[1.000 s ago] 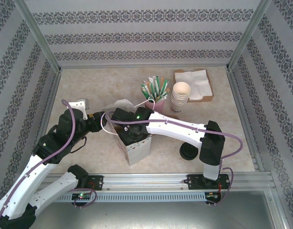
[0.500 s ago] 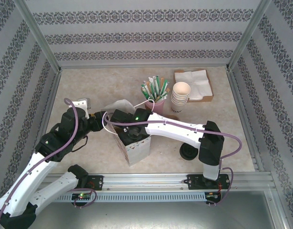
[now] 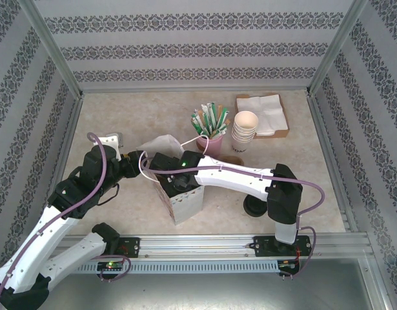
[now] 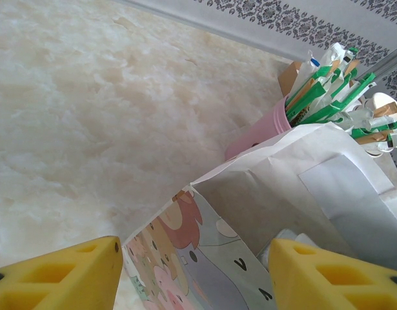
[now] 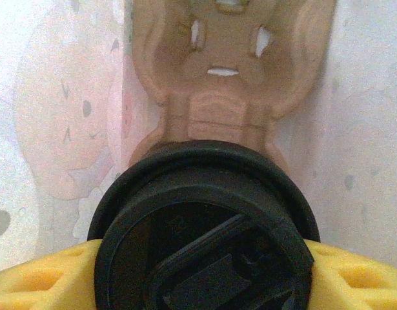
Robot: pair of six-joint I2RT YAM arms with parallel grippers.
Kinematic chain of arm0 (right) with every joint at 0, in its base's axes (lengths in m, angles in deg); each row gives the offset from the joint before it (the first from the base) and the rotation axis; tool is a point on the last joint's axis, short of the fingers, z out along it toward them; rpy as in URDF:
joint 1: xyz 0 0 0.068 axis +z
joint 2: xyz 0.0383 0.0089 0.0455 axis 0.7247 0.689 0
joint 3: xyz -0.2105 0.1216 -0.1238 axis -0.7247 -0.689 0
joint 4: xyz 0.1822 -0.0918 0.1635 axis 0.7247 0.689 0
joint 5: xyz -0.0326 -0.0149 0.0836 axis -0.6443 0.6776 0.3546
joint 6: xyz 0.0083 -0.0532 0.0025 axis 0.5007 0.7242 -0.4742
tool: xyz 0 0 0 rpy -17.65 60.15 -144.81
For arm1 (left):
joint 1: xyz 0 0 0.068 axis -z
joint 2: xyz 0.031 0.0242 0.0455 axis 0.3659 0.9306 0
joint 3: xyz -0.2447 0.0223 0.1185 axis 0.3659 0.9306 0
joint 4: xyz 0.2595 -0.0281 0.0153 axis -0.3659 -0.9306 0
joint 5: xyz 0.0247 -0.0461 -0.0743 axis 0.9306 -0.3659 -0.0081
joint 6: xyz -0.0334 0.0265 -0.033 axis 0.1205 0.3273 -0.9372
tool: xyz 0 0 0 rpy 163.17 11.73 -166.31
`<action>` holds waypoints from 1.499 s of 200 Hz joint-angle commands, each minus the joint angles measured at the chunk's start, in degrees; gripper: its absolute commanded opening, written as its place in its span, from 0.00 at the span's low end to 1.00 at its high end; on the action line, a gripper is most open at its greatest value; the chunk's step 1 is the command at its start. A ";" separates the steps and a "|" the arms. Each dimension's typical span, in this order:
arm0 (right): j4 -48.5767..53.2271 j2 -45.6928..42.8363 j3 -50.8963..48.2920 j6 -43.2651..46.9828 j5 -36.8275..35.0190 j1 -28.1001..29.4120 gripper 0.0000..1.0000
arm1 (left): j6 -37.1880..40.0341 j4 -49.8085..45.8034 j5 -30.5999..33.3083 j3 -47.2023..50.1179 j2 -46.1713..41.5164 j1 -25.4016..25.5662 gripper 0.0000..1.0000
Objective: Pack the takeout coffee
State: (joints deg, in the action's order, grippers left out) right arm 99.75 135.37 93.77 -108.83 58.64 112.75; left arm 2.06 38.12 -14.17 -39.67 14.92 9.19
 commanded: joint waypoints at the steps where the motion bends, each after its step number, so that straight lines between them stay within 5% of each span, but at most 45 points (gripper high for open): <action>1: 1.54 5.81 -7.06 -1.41 7.78 1.77 0.51 | 0.46 -0.44 0.88 0.10 -0.16 -0.19 0.62; 61: 1.72 4.67 -6.31 -1.51 5.39 1.49 0.53 | 0.31 -0.45 0.57 0.36 -0.16 -0.19 0.61; 166: 5.36 -4.16 6.45 -1.82 -3.22 0.75 0.92 | 0.10 -0.76 0.18 0.50 -0.43 -0.23 0.59; 300: 13.02 -9.41 24.07 0.30 -11.06 0.71 0.89 | 0.43 -0.58 1.34 1.64 -0.83 -0.22 0.58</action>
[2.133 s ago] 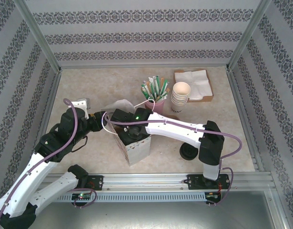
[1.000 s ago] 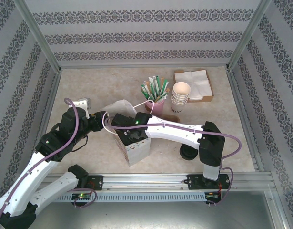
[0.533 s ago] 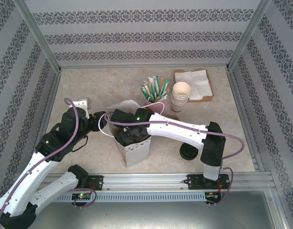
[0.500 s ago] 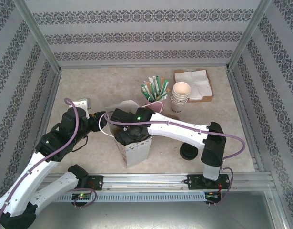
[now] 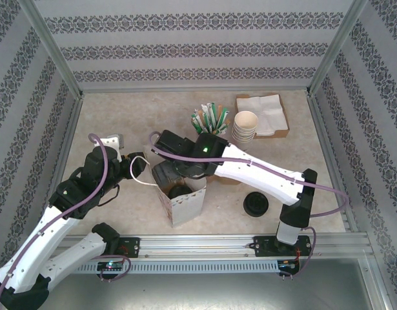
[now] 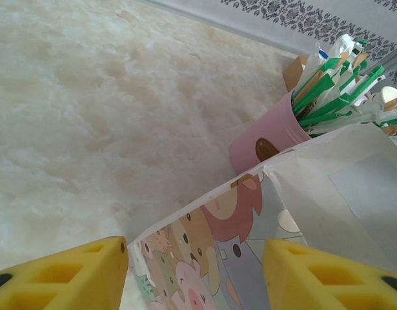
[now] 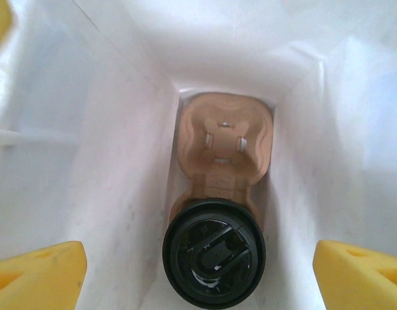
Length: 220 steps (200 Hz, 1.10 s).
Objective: Pack the takeout coffee
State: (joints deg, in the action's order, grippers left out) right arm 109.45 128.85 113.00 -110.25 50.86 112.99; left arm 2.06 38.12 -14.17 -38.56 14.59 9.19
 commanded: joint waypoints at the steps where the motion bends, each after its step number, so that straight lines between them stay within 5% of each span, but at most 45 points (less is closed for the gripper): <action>1: 3.38 -2.98 5.03 1.80 -3.42 0.49 0.89 | 0.40 -0.62 1.33 0.49 -0.49 -0.23 0.58; 51: 4.32 -7.86 12.88 6.60 -10.99 -0.58 0.85 | 0.55 -0.96 1.71 0.50 -0.83 -0.17 0.58; 95: -7.04 -20.23 2.32 12.66 -16.67 -10.55 0.74 | 1.07 -1.79 2.44 -0.26 -1.09 -0.18 0.58; 127: -17.12 -25.44 -10.14 15.03 -2.86 -27.78 0.66 | 1.16 -2.40 2.77 -1.01 -1.18 -0.20 0.58; 165: -24.61 -21.71 -18.66 14.44 15.29 -45.27 0.53 | 0.99 -2.49 2.40 -1.24 -0.85 -0.22 0.57; 220: -29.94 -11.18 -17.04 22.31 23.40 -49.31 0.43 | 0.99 -1.83 1.32 -1.63 -0.39 -0.18 0.55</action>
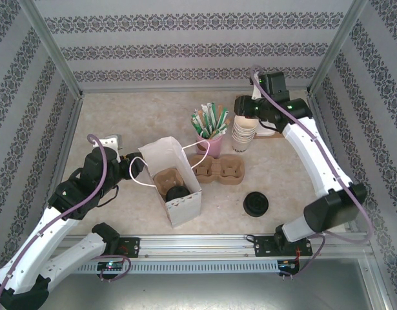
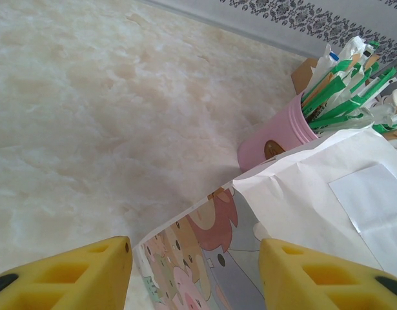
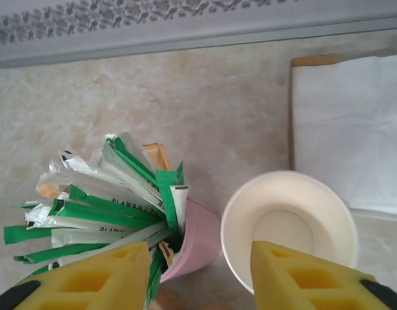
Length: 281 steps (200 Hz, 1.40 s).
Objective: Pack the takeout coffee
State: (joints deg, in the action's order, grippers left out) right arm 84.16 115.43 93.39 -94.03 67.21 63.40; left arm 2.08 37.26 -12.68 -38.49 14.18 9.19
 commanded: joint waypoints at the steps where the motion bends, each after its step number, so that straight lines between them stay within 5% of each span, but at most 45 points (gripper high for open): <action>1: -4.57 2.52 2.80 6.38 7.20 0.28 0.42 | 1.01 -0.96 -0.21 -1.71 0.03 -0.17 0.55; 84: 4.50 20.61 22.37 22.95 16.57 1.13 0.32 | 2.54 -1.69 -0.66 -2.39 0.56 -0.24 0.52; 147: 6.48 23.77 24.41 25.81 19.89 1.54 0.29 | 2.21 -1.55 -1.35 -2.40 1.35 -0.24 0.50; 281: 6.50 26.35 26.26 25.76 12.50 2.22 0.29 | 1.86 -1.86 -1.22 -3.41 2.16 -0.21 0.50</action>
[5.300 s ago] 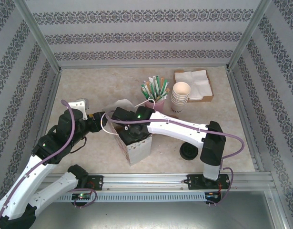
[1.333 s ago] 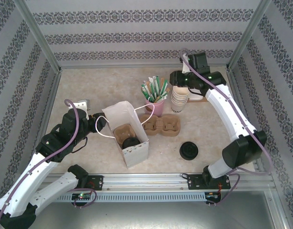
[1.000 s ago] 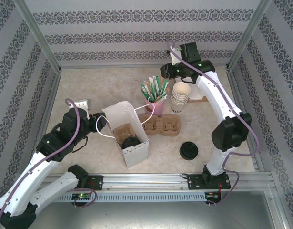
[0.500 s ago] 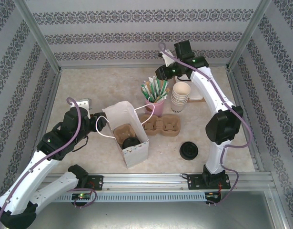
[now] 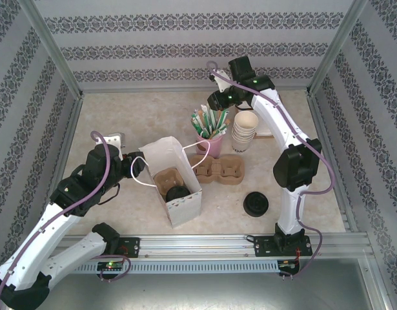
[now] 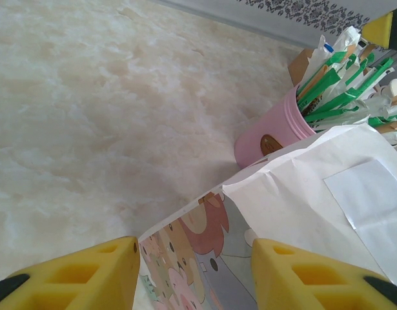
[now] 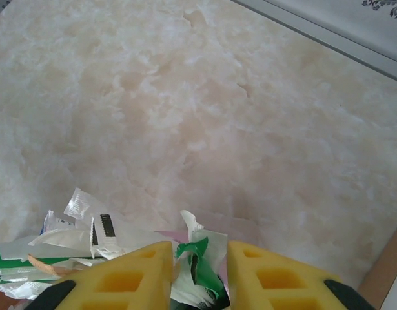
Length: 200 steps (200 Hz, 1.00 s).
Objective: Pack the takeout coffee
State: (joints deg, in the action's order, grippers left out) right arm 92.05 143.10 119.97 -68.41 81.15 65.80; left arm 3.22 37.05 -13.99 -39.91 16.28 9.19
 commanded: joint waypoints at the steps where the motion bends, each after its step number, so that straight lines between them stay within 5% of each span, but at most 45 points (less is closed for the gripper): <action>1: -1.39 -1.32 -0.34 0.13 -1.43 -0.14 0.29 | 0.72 -1.62 0.09 -1.98 0.05 -0.18 0.50; 200: -3.49 -2.10 -3.27 -0.76 -1.27 -0.30 0.31 | -0.07 -1.60 -0.34 -1.64 0.62 -0.20 0.50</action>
State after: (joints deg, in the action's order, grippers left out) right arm 89.01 142.34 117.39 -69.88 79.73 64.62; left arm 3.15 36.98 -14.21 -40.29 17.09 9.19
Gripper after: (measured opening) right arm 0.307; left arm 0.501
